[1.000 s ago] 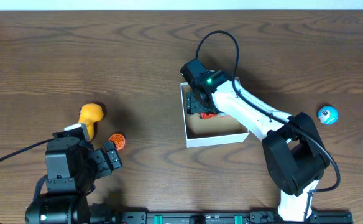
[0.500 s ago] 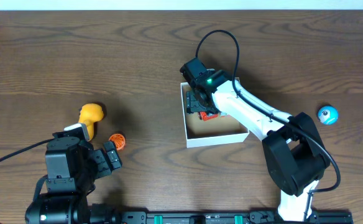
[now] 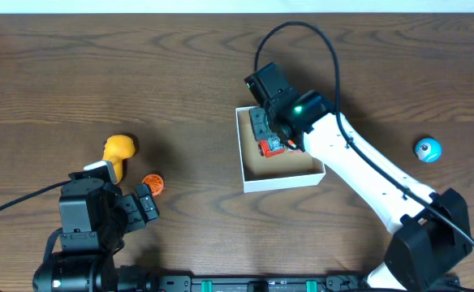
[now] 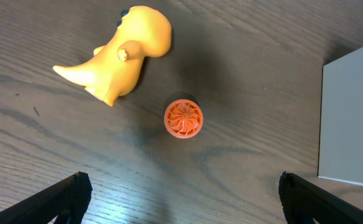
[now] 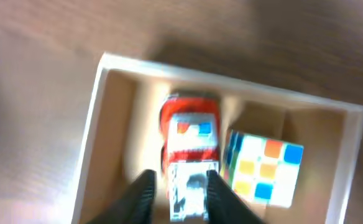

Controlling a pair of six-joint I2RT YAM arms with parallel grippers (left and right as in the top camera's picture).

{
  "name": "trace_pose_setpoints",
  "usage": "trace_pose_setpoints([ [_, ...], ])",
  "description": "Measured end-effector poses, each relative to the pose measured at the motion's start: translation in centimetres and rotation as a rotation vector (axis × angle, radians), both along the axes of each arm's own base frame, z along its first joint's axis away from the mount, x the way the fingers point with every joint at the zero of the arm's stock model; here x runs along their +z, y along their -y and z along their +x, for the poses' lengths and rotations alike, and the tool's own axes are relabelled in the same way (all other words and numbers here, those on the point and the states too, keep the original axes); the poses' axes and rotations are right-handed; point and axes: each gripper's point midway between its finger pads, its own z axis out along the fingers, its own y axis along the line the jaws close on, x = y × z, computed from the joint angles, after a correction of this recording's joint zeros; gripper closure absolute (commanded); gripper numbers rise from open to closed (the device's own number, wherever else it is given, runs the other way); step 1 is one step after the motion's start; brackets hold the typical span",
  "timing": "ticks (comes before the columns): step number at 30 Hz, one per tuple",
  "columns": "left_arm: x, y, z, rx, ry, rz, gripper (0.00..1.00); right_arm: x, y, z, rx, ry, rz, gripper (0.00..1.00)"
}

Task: Pack container
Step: 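Lower the truck beside the cube and open the right gripper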

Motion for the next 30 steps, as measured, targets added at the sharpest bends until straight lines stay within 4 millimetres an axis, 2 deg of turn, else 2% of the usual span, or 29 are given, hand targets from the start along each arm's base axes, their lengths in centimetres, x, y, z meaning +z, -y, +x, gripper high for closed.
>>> trace_pose_setpoints([
  [5, 0.0, 0.0, 0.0, 0.0, 0.0, 0.0, 0.02, -1.5, 0.3, -2.8, 0.099, -0.116, -0.058, 0.82],
  [10, 0.0, 0.0, 0.0, 0.0, 0.0, 0.0, 0.02, -2.3, -0.1, -3.4, 0.166, -0.154, -0.065, 0.82],
  [24, 0.0, 0.0, 0.0, 0.0, 0.0, 0.0, 0.02, -7.0, -2.9, -2.8, 0.29, -0.225, -0.025, 0.83],
  [30, 0.0, 0.0, 0.0, 0.001, 0.0, 0.0, 0.02, -8.8, -3.9, -1.7, 0.301, -0.21, -0.012, 0.8],
])
